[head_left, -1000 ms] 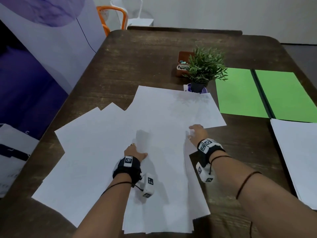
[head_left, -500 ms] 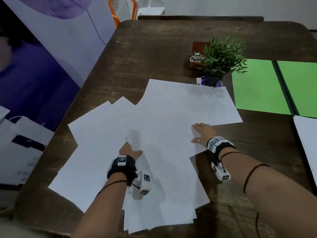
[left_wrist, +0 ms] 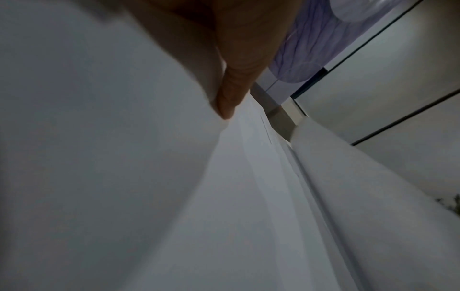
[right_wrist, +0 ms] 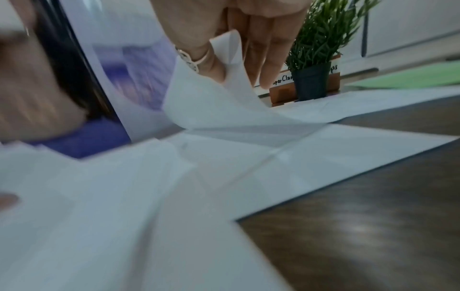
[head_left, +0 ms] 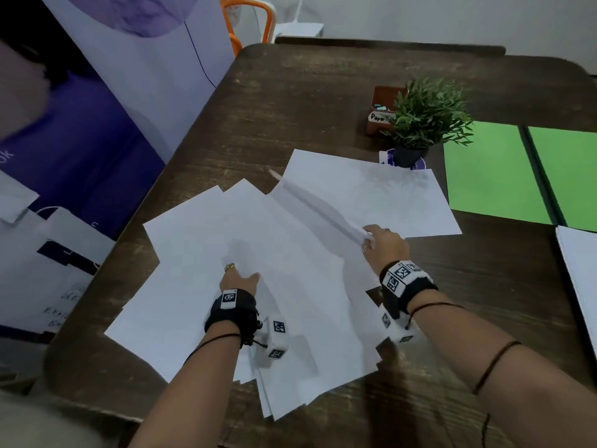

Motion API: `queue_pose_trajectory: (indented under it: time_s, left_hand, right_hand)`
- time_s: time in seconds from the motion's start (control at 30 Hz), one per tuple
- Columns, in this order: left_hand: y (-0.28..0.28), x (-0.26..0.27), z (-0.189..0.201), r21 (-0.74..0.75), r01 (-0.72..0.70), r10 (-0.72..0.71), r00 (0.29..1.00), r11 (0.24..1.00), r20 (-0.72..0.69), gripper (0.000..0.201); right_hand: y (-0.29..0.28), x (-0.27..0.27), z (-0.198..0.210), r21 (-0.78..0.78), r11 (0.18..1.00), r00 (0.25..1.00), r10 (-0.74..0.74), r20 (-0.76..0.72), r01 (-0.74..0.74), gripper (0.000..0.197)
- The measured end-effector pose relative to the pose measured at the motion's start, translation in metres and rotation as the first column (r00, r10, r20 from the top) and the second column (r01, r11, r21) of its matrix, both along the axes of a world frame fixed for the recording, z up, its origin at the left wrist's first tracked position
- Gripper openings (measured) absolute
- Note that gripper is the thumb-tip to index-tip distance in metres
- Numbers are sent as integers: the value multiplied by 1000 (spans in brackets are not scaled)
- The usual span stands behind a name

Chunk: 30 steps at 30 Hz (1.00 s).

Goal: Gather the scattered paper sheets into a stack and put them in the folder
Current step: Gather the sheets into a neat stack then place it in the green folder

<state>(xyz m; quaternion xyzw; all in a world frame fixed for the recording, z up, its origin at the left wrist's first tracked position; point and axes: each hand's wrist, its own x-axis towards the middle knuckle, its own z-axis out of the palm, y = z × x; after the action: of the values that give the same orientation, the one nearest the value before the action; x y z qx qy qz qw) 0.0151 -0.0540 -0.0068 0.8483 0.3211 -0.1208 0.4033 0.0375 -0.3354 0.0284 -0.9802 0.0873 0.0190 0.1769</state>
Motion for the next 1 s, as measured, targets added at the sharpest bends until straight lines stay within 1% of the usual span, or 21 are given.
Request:
queue_pose_trajectory:
  time_s: [0.07, 0.13, 0.17, 0.23, 0.3, 0.37, 0.4, 0.47, 0.53, 0.6, 0.63, 0.67, 0.7, 0.73, 0.77, 0.8, 0.83, 0.87, 0.9, 0.97, 1.0]
  left_hand:
    - [3, -2, 1, 6, -38, 38, 999, 999, -5, 50]
    - [3, 0, 3, -9, -72, 72, 997, 997, -21, 45]
    - [3, 1, 3, -25, -83, 82, 996, 996, -28, 44]
    - [2, 6, 3, -80, -108, 106, 994, 991, -26, 44]
    - [-2, 8, 3, -160, -127, 129, 992, 979, 1, 48]
    - [-9, 6, 5, -248, -123, 133, 991, 961, 22, 63]
    - [-12, 4, 4, -267, -100, 113, 993, 958, 31, 72]
    - [-16, 0, 4, -242, -38, 48, 998, 969, 37, 78]
    - [-18, -2, 4, -166, 11, -6, 999, 986, 31, 67]
    - [-18, -2, 8, -132, 15, -3, 995, 991, 95, 57]
    - [-19, -2, 11, -154, 23, 3, 986, 988, 166, 54]
    - [-18, -3, 16, -182, 46, 1, 968, 982, 250, 52]
    - [-18, -4, 24, -212, 84, -10, 944, 974, 329, 49]
    - [-17, -5, 33, -246, 127, -20, 918, 961, 397, 46]
    - [-14, -5, 42, -287, 172, -24, 891, 942, 453, 42]
    - [-12, -6, 53, -328, 215, -24, 866, 920, 500, 39]
    - [-10, -6, 64, -339, 250, -28, 839, 907, 544, 35]
    - [-9, -6, 75, -319, 279, -45, 811, 906, 583, 31]
    - [-8, -5, 86, -294, 305, -66, 787, 906, 613, 24]
    - [-8, -6, 107, -272, 358, -95, 742, 893, 663, 10]
    - [-9, -6, 116, -258, 356, -91, 725, 898, 682, 13]
  right_hand:
    - [17, -11, 6, 160, 987, 998, -26, 63, 15, 32]
    - [34, -26, 4, 281, 955, 993, 78, 90, -100, 28]
    - [43, -35, 1, 330, 931, 987, 145, 65, -158, 32]
    - [57, -56, -5, 430, 880, 963, 259, -79, -201, 37]
    - [68, -72, -15, 401, 879, 895, 374, -241, -259, 30]
    - [76, -85, -23, 315, 874, 794, 474, -381, -371, 24]
    - [79, -89, -26, 311, 854, 744, 517, -424, -417, 27]
    - [82, -95, -29, 390, 812, 668, 581, -465, -435, 38]
    - [79, -97, -25, 495, 778, 638, 614, -466, -387, 44]
    - [71, -93, -15, 568, 768, 688, 584, -431, -296, 43]
    - [64, -89, -10, 579, 778, 753, 529, -391, -245, 42]
    - [57, -82, -7, 572, 799, 843, 428, -325, -185, 44]
    - [47, -74, -3, 561, 823, 923, 284, -259, -95, 51]
    - [38, -65, 0, 554, 832, 969, 129, -210, 9, 65]
    - [29, -55, 5, 567, 817, 982, 0, -190, 110, 82]
    - [20, -46, 11, 610, 772, 979, -81, -188, 181, 95]
    - [14, -37, 18, 676, 704, 975, -114, -192, 216, 103]
    - [9, -30, 29, 746, 634, 979, -112, -173, 204, 104]
    - [7, -25, 41, 797, 582, 987, -94, -130, 160, 99]
    - [5, -21, 73, 832, 555, 999, -44, -5, 28, 71]
    - [5, -20, 86, 839, 543, 998, -31, 50, -25, 55]
